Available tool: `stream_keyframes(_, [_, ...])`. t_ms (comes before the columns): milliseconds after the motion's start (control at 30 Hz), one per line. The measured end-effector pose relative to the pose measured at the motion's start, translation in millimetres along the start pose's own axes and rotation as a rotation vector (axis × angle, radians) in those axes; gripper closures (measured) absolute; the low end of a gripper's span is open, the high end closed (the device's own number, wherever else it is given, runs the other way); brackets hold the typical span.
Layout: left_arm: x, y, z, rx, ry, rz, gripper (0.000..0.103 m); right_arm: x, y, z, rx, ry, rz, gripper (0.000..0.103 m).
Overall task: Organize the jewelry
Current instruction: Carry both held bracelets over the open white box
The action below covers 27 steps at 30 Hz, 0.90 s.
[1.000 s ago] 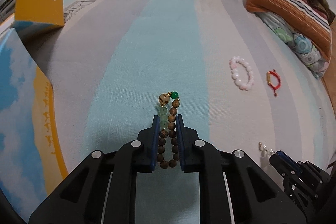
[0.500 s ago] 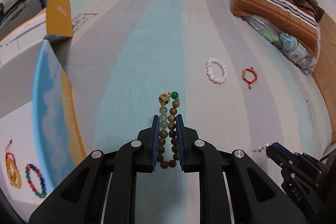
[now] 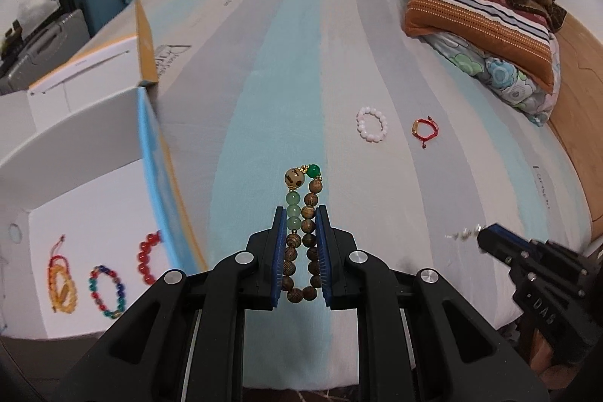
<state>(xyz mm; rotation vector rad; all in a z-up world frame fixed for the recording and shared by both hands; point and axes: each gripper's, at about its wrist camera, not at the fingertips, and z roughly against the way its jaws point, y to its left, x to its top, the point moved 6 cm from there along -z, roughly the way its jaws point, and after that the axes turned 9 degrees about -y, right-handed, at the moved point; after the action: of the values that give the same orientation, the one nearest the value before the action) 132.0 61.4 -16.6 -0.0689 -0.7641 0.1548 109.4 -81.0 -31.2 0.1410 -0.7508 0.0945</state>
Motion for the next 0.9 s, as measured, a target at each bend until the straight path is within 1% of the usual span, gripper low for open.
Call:
stream_keyframes(67, [-1, 4, 9, -0.001, 0.004, 0.011, 0.088, 3, 6, 7, 0.003, 0.002, 0.006, 0.092])
stream_keyframes(267, [-2, 30, 40, 0.033, -0.011, 0.044, 0.088, 11, 32, 22, 0.031, -0.002, 0.043, 0.092])
stream_keyframes(500, [-3, 77, 75, 0.102, -0.031, 0.082, 0.088, 15, 67, 30, 0.055, -0.014, 0.082, 0.092])
stream_keyframes(700, [-5, 118, 98, 0.162, -0.041, 0.108, 0.088, 25, 104, 39, 0.074, -0.033, 0.121, 0.092])
stream_keyframes(900, [-10, 155, 118, 0.21, -0.042, 0.135, 0.088, 34, 151, 51, 0.106, -0.049, 0.165, 0.092])
